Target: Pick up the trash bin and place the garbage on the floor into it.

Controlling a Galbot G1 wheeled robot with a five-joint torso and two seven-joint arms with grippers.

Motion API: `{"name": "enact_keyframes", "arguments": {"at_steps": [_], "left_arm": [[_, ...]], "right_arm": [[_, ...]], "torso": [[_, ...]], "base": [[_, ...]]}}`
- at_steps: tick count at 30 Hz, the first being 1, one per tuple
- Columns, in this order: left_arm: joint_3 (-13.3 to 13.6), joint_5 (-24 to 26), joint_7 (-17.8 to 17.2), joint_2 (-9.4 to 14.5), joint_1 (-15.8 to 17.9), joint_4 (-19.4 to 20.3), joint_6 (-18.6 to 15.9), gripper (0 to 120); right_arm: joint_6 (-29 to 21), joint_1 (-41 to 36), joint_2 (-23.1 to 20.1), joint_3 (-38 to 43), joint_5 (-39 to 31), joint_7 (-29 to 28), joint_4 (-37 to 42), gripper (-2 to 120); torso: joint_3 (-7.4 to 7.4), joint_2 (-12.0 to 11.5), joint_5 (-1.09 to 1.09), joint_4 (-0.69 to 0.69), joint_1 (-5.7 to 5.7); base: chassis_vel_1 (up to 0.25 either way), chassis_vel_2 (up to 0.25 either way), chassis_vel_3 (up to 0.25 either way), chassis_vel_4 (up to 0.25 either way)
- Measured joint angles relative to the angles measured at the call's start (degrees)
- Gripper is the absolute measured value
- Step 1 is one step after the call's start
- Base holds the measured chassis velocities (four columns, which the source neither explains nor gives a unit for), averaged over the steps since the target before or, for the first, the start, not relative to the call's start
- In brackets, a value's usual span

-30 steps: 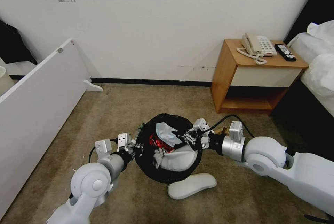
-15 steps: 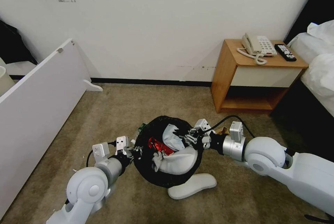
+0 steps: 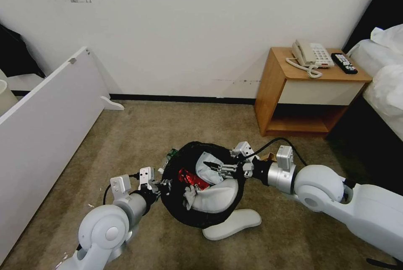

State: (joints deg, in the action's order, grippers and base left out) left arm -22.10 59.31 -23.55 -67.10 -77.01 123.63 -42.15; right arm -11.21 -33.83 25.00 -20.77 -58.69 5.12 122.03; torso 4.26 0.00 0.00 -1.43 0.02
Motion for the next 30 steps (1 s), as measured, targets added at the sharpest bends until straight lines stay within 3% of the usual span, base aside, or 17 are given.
{"name": "enact_keyframes", "arguments": {"at_steps": [2,4,13,25,27,30], "left_arm": [[-0.05,-0.14,0.01,-0.06,0.04,-0.29,0.0,1],[-0.3,-0.55,0.17,-0.14,0.15,-1.48,0.0,1],[-1.35,-1.9,0.64,-0.48,0.31,-3.75,0.01,1],[-4.21,-2.11,1.32,0.13,-0.15,-4.64,0.01,1],[-4.5,-2.17,1.41,0.19,-0.22,-4.69,0.02,1],[-6.02,-2.3,1.71,0.44,-0.33,-5.07,0.15,1]], "right_arm": [[0.02,-0.16,-0.33,0.45,-0.1,-0.03,0.35,85],[0.29,-0.99,-2.48,3.17,-0.62,-0.05,2.31,98],[1.11,-4.41,-7.17,10.75,-0.92,-0.63,5.26,100],[1.12,-9.65,-9.08,15.79,1.48,-4.18,5.24,100],[0.97,-11.15,-9.52,16.76,2.1,-4.34,5.06,100],[0.41,-21.05,-11.75,21.76,6.51,-4.31,3.64,100]], "torso": [[0.0,0.0,0.0,0.0,0.0],[0.0,0.0,0.0,0.0,0.0],[0.0,0.0,0.0,0.0,0.0],[0.0,0.0,0.0,0.02,0.0],[0.0,0.0,0.0,0.02,0.0],[0.0,0.0,-0.01,-0.01,0.0]], "base": [[0.0,0.0,0.0,0.0],[0.0,0.0,0.0,0.0],[0.0,0.0,0.0,0.0],[0.0,0.0,0.0,0.0],[0.0,0.0,0.0,0.0],[0.0,0.0,0.0,0.0]]}}
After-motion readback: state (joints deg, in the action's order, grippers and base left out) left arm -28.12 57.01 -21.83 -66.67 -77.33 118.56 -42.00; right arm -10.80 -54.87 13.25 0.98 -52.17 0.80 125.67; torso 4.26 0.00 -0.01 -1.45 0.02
